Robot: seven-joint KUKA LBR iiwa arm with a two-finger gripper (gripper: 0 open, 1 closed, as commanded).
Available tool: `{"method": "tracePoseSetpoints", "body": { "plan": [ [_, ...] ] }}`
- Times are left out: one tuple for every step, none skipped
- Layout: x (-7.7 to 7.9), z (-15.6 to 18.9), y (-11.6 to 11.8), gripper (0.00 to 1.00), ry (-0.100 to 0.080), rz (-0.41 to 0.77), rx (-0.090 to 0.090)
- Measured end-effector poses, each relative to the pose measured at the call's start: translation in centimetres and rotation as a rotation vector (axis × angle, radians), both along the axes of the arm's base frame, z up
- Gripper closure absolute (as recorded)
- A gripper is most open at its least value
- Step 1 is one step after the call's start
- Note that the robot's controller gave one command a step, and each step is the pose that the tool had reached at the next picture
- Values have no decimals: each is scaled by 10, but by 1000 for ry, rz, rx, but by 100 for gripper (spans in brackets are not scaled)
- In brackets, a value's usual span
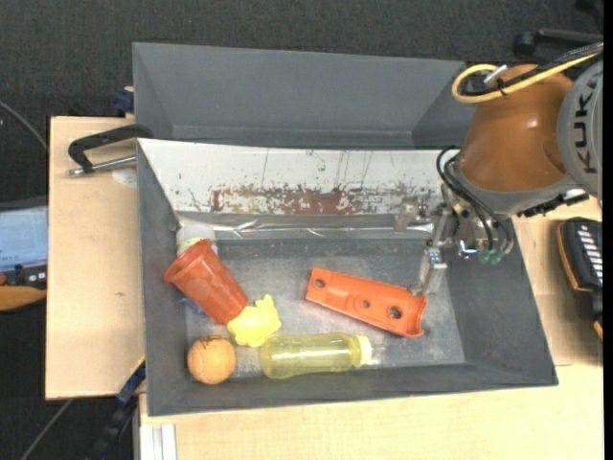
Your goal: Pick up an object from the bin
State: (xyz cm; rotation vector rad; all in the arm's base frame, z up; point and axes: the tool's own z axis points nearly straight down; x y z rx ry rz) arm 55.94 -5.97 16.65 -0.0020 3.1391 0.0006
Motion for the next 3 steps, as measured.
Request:
{"method": "tracePoseSetpoints", "body": {
  "plan": [
    [0,0,0,0,0,0,0],
    [-18,-49,0,0,-6,66,-1],
    [-44,-58,-7,0,8,10,3]
  ]
}}
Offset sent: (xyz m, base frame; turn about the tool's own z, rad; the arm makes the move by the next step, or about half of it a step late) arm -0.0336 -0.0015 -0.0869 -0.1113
